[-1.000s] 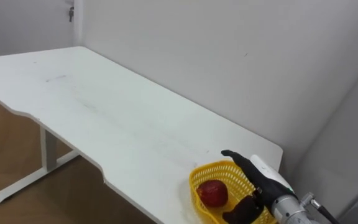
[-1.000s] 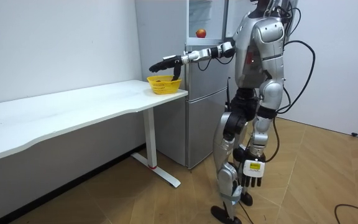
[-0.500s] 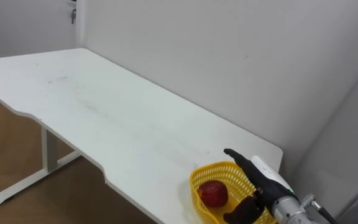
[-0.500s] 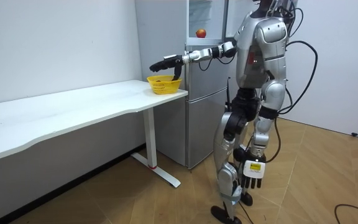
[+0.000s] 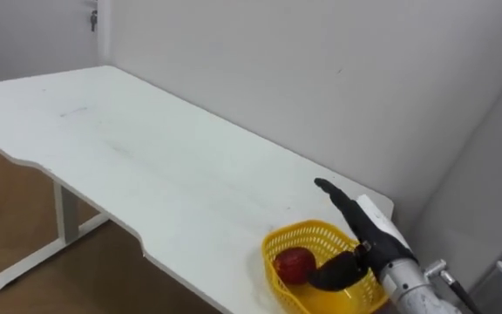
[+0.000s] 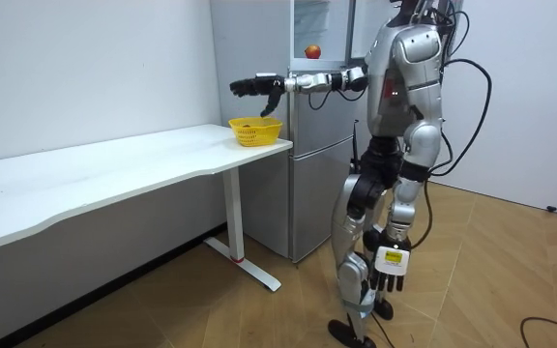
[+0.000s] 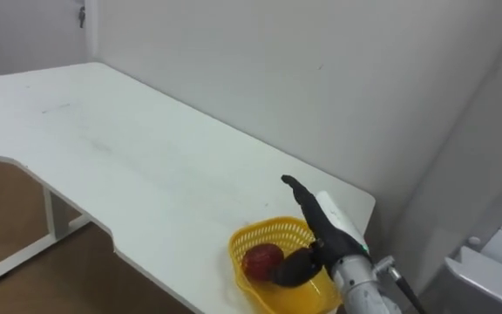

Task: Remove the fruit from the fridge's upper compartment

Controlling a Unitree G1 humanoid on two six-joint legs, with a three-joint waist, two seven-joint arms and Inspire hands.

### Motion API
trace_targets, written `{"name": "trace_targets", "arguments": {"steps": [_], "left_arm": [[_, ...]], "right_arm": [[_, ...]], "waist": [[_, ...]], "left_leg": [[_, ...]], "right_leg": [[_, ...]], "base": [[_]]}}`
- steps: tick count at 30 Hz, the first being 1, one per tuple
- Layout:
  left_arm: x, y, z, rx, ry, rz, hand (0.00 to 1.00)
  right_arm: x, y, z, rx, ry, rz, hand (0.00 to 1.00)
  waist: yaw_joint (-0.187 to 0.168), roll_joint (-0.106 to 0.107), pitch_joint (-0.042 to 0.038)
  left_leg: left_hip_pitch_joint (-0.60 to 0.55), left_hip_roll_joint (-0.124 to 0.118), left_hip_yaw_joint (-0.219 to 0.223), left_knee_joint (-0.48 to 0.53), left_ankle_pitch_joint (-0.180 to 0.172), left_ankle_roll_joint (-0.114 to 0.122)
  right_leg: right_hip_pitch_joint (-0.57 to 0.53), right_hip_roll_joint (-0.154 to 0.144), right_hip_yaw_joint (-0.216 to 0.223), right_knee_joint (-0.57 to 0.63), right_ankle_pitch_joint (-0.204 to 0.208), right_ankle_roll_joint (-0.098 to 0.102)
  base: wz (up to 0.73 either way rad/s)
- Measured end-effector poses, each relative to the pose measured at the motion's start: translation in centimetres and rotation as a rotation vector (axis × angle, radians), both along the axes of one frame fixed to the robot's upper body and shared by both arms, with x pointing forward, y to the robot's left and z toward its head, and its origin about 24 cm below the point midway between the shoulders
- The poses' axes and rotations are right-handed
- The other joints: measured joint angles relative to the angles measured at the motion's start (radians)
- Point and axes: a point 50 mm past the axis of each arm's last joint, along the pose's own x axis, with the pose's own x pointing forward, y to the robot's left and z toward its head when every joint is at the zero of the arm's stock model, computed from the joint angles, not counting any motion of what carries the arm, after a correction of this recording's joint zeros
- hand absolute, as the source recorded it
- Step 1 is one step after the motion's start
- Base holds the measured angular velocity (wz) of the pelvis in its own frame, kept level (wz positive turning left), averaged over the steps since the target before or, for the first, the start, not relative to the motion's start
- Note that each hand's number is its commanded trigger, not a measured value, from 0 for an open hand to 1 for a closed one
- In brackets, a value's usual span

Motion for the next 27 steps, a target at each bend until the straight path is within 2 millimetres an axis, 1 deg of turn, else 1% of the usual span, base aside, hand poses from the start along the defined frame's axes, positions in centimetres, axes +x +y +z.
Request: {"name": "trace_targets", "arguments": {"steps": [1, 2, 3, 4, 5, 7, 10, 11, 12, 14, 15, 16, 17, 18, 19, 20, 21, 22, 23, 24, 26, 27], "left_arm": [[-0.1, -0.2, -0.1, -0.005, 0.003, 0.003, 0.0], [-0.1, -0.2, -0.1, -0.006, 0.004, 0.004, 0.0], [-0.2, -0.4, -0.1, -0.008, 0.005, 0.005, 0.0], [-0.3, -0.6, -0.2, -0.01, 0.005, 0.007, 0.0], [-0.3, -0.7, -0.3, -0.011, 0.006, 0.008, 0.0], [-0.4, -1.1, -0.4, -0.011, 0.005, 0.012, 0.0], [-0.3, -1.5, -0.5, -0.008, -0.004, 0.016, 0.0], [-0.2, -1.5, -0.5, -0.006, -0.005, 0.015, 0.0], [-0.1, -1.5, -0.5, -0.002, -0.01, 0.013, 0.0], [-0.1, -1.6, -0.6, 0.002, -0.013, 0.013, 0.0], [-0.2, -1.7, -0.6, -0.001, -0.011, 0.014, 0.0], [-0.2, -1.8, -0.7, -0.004, -0.01, 0.014, 0.0], [-0.3, -1.9, -0.7, -0.007, -0.008, 0.012, 0.0], [-0.4, -2.1, -0.7, -0.012, -0.004, -0.001, 0.0], [-0.6, -2.4, -0.8, -0.019, 0.002, -0.001, 0.0], [-0.6, -2.5, -0.8, -0.022, 0.003, 0.0, 0.0], [-0.7, -2.6, -0.9, -0.026, 0.0, -0.001, 0.0], [-0.9, -2.6, -0.9, -0.027, -0.002, -0.002, 0.0], [-0.9, -2.6, -0.9, -0.028, -0.004, -0.003, 0.0], [-0.9, -2.6, -0.9, -0.03, -0.006, -0.001, 0.0], [-1.0, -2.6, -0.9, -0.031, -0.004, -0.002, 0.0], [-1.0, -2.7, -0.9, -0.032, -0.007, 0.0, 0.0]], "right_arm": [[-0.1, 0.3, 0.8, 0.012, -0.039, 0.01, 0.0], [-0.2, 0.5, 1.1, 0.018, -0.058, 0.016, 0.0], [-0.4, 0.8, 1.8, 0.026, -0.089, 0.029, 0.0], [-0.6, 1.2, 2.3, 0.035, -0.12, 0.048, 0.0], [-0.7, 1.3, 2.6, 0.04, -0.134, 0.055, 0.0], [-1.1, 1.6, 3.3, 0.058, -0.177, 0.067, 0.0], [-1.6, 1.8, 4.0, 0.078, -0.224, 0.064, 0.0], [-1.6, 1.8, 4.1, 0.082, -0.232, 0.061, 0.0], [-1.9, 1.7, 4.3, 0.089, -0.244, 0.056, 0.0], [-2.3, 1.6, 4.4, 0.109, -0.263, 0.048, 0.0], [-2.6, 1.4, 4.5, 0.121, -0.273, 0.043, 0.0], [-3.0, 1.3, 4.9, 0.139, -0.293, 0.041, 0.0], [-3.3, 1.3, 5.1, 0.15, -0.305, 0.041, 0.0], [-3.7, 1.5, 5.5, 0.167, -0.33, 0.049, 0.0], [-4.1, 1.7, 6.0, 0.179, -0.357, 0.062, 0.0], [-4.3, 1.8, 6.1, 0.183, -0.368, 0.068, 0.0], [-4.6, 1.9, 6.3, 0.189, -0.386, 0.08, 0.0], [-5.0, 2.0, 6.6, 0.197, -0.401, 0.091, 0.0], [-5.2, 2.0, 6.7, 0.205, -0.407, 0.093, 0.0], [-5.8, 1.9, 6.9, 0.232, -0.426, 0.089, 0.0], [-6.8, 1.5, 6.8, 0.248, -0.444, 0.079, 0.0], [-7.3, 1.2, 6.5, 0.254, -0.447, 0.075, 0.0]], "waist": [[-0.01, 0.011, -0.005], [-0.017, 0.016, -0.0081], [-0.028, 0.027, -0.0116], [-0.036, 0.04, -0.0123], [-0.038, 0.046, -0.013], [-0.051, 0.065, -0.0197], [-0.088, 0.079, -0.0209], [-0.095, 0.081, -0.0215], [-0.111, 0.084, -0.0226], [-0.121, 0.092, -0.0255], [-0.128, 0.102, -0.0248], [-0.143, 0.11, -0.0237], [-0.147, 0.114, -0.0236], [-0.148, 0.126, -0.0268], [-0.149, 0.137, -0.0232], [-0.153, 0.141, -0.0239], [-0.168, 0.144, -0.0254], [-0.179, 0.147, -0.0232], [-0.187, 0.147, -0.0237], [-0.203, 0.147, -0.024], [-0.215, 0.148, -0.025], [-0.225, 0.148, -0.0253]], "left_leg": [[0.003, 0.0, 0.006, -0.001, 0.0, 0.001], [0.006, 0.0, 0.008, -0.001, 0.0, 0.001], [0.017, 0.0, 0.015, -0.002, 0.0, 0.002], [0.031, 0.001, 0.024, -0.007, 0.0, 0.002], [0.038, 0.002, 0.03, -0.016, 0.0, 0.002], [0.061, 0.006, 0.054, -0.032, -0.001, 0.003], [0.072, 0.01, 0.067, -0.034, -0.001, 0.003], [0.073, 0.011, 0.069, -0.034, -0.001, 0.003], [0.074, 0.014, 0.074, -0.034, -0.001, 0.003], [0.077, 0.017, 0.084, -0.035, -0.001, 0.003], [0.082, 0.017, 0.088, -0.036, -0.001, 0.003], [0.085, 0.017, 0.09, -0.039, -0.001, 0.003], [0.088, 0.017, 0.092, -0.044, -0.001, 0.003], [0.093, 0.02, 0.107, -0.049, -0.001, 0.003], [0.104, 0.023, 0.124, -0.055, -0.001, 0.003], [0.108, 0.025, 0.129, -0.058, -0.001, 0.003], [0.113, 0.026, 0.137, -0.063, -0.001, 0.003], [0.115, 0.026, 0.143, -0.066, -0.001, 0.003], [0.115, 0.026, 0.144, -0.066, -0.001, 0.003], [0.117, 0.027, 0.146, -0.069, -0.001, 0.003], [0.124, 0.028, 0.16, -0.076, -0.001, 0.003], [0.131, 0.031, 0.173, -0.081, -0.001, 0.004]], "right_leg": [[0.001, -0.001, 0.001, 0.0, 0.0, 0.0], [0.002, -0.001, 0.004, 0.0, 0.0, 0.0], [0.007, -0.001, 0.018, 0.0, 0.0, 0.0], [0.014, -0.001, 0.032, 0.0, 0.0, 0.0], [0.018, -0.001, 0.036, 0.0, 0.0, 0.0], [0.022, 0.001, 0.058, 0.0, 0.0, 0.0], [0.03, 0.002, 0.061, 0.002, 0.0, 0.0], [0.03, 0.003, 0.062, 0.002, 0.0, 0.0], [0.03, 0.004, 0.065, 0.003, 0.0, 0.0], [0.029, 0.008, 0.08, 0.003, 0.001, -0.001], [0.03, 0.009, 0.086, 0.004, 0.001, -0.001], [0.029, 0.008, 0.088, 0.005, 0.001, -0.001], [0.027, 0.008, 0.091, 0.007, 0.001, -0.001], [0.021, 0.011, 0.108, 0.008, 0.001, -0.002], [0.019, 0.012, 0.121, 0.016, 0.002, -0.002], [0.017, 0.012, 0.126, 0.021, 0.002, -0.002], [0.016, 0.014, 0.136, 0.021, 0.001, -0.002], [0.015, 0.015, 0.144, 0.021, 0.001, -0.002], [0.015, 0.015, 0.149, 0.02, 0.001, -0.002], [0.015, 0.016, 0.155, 0.02, 0.001, -0.002], [0.015, 0.017, 0.166, 0.019, 0.001, -0.002], [0.015, 0.019, 0.173, 0.019, 0.001, -0.002]], "base": [[-0.15], [-0.14], [-0.19], [-0.22], [-0.29], [-0.31], [-0.13], [-0.1], [-0.09], [-0.15], [-0.13], [-0.12], [-0.19], [-0.38], [-0.39], [-0.32], [-0.2], [-0.17], [-0.09], [-0.1], [-0.17], [-0.28]]}}
